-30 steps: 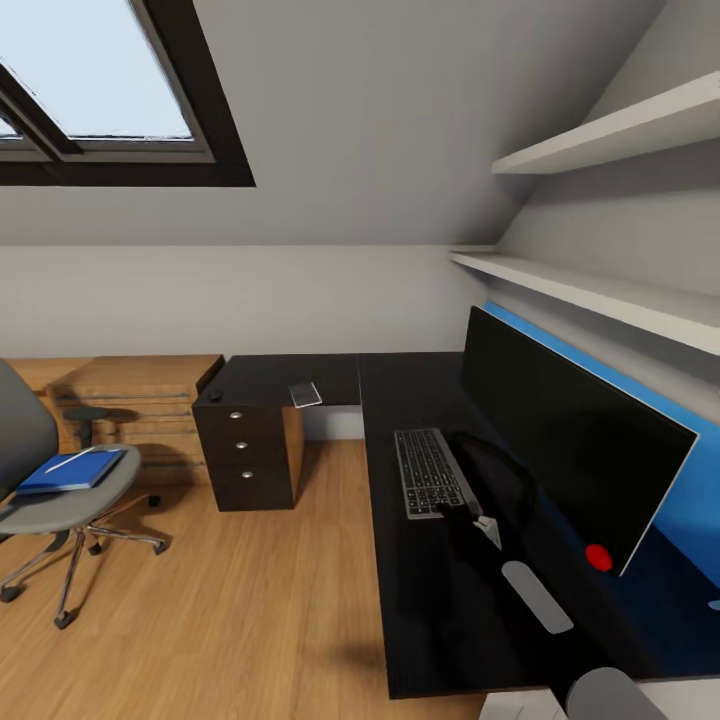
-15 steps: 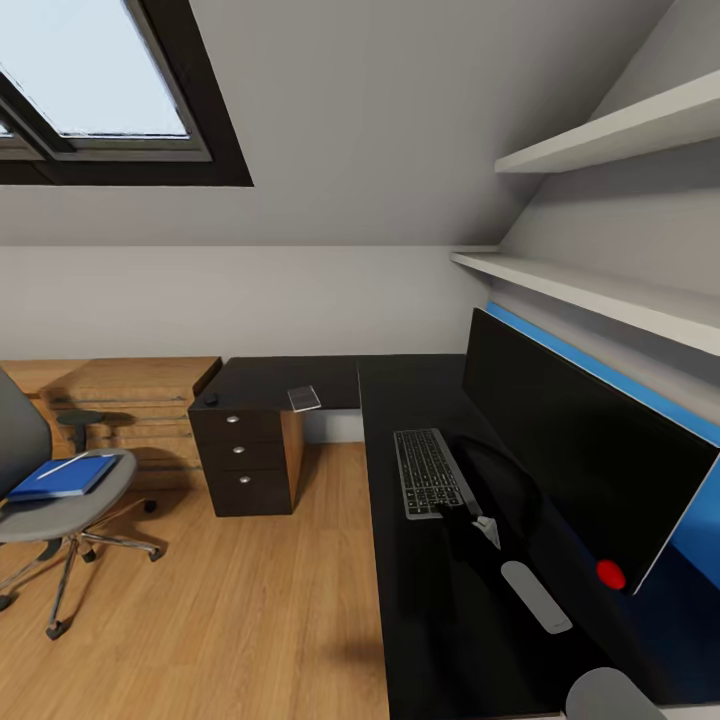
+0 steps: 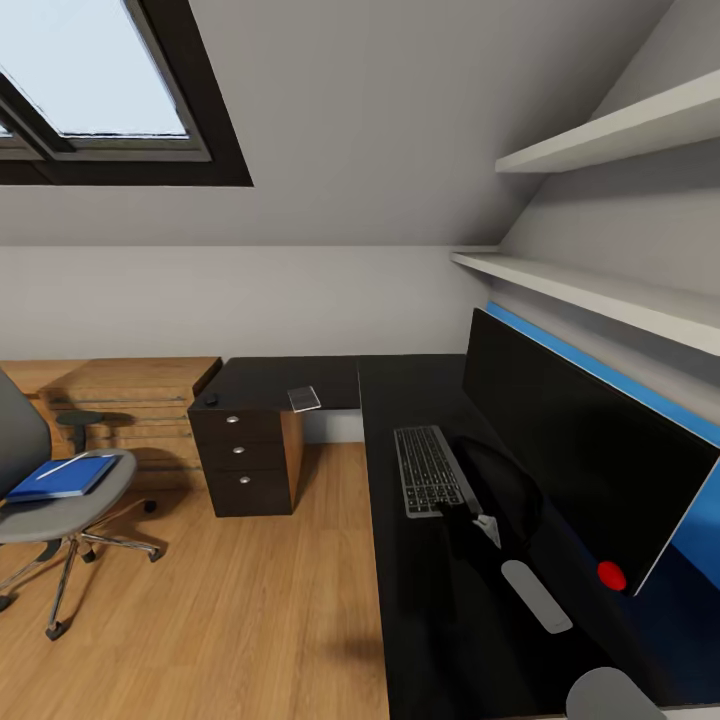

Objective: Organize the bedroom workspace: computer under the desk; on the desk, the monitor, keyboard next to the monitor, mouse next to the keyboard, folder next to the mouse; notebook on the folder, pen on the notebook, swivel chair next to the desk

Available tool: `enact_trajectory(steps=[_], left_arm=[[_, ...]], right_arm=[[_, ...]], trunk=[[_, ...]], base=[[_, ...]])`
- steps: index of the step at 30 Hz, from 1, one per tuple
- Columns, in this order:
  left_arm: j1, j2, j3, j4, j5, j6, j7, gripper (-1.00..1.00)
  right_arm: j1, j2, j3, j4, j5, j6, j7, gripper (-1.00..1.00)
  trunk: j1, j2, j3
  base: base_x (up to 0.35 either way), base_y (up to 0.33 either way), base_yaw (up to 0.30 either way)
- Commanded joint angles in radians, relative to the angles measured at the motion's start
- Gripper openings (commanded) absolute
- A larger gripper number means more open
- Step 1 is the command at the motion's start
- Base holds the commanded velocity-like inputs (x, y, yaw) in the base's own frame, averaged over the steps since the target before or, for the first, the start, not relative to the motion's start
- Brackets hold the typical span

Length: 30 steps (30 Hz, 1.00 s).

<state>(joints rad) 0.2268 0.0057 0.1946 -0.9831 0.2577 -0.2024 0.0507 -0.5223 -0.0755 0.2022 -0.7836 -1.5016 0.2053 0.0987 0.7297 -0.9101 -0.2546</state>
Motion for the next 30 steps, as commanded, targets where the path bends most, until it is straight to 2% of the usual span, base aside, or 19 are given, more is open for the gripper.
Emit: enact_trajectory(steps=[1,12,30], left_arm=[[0.0,0.0,-0.002,-0.001,0.006,-0.001,0.004,1.0],[0.0,0.0,-0.003,-0.001,0.006,0.0,0.012,1.0],[0.0,0.001,-0.002,0.001,0.007,0.0,0.007,1.0]], right_arm=[[-0.001,-0.001,0.003,0.0,-0.008,0.0,0.005,-1.0],[-0.001,-0.003,0.003,-0.002,-0.008,0.0,0.035,-1.0],[-0.001,-0.003,0.003,-0.002,-0.008,0.0,0.036,-1.0]], trunk=[[0.0,-0.001,-0.001],[0.042,-0.078,-0.036],[0.042,-0.078,-0.036]], base=[[0.0,0.0,0.0],[0.0,0.0,0.0],[0.0,0.0,0.0]])
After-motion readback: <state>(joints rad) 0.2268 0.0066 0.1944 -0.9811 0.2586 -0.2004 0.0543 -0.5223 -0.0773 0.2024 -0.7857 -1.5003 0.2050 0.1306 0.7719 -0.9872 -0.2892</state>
